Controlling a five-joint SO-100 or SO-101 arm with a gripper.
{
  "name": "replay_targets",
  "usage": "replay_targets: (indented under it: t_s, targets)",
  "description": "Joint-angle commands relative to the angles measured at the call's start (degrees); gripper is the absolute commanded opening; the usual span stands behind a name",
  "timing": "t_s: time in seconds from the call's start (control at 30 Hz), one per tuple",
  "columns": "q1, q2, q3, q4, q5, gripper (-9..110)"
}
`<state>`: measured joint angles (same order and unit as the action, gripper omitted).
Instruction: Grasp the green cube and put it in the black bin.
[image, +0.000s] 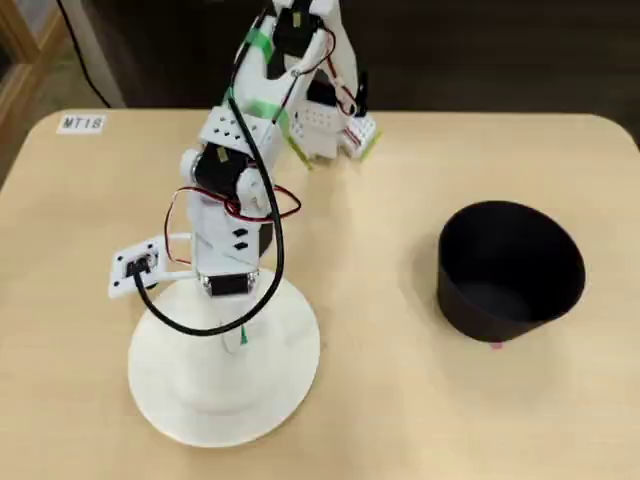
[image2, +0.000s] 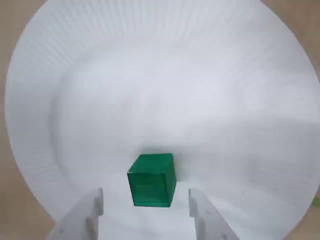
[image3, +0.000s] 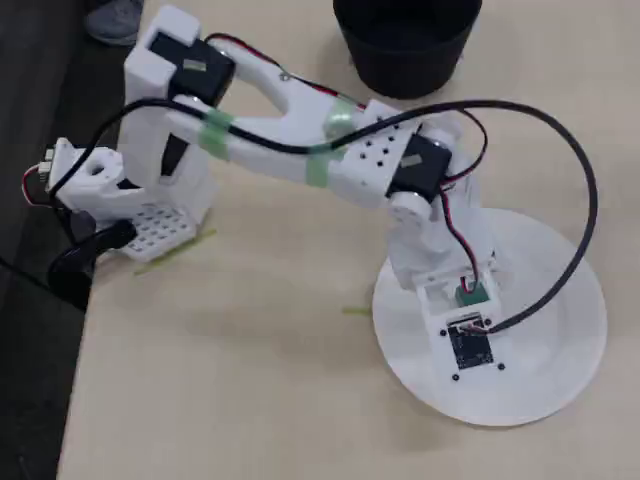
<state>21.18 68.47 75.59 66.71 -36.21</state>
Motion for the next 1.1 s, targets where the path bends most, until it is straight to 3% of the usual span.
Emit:
replay_targets:
  t_s: [0.0,0.43,0.57,0.8,1.07]
  targets:
    - [0.2,0.3,-2.4,-0.5,0.1,24]
    - [-0.4,-4.1,-3.8,-2.2,-0.2,18]
    - [-1.1,-5.8,-5.5,-1.8,-0.4,1]
    - [-1.5,-2.7,-6.8,-0.1,0.4,0]
    - [-7.8,10.6,-27.7,21.7,17.5,0]
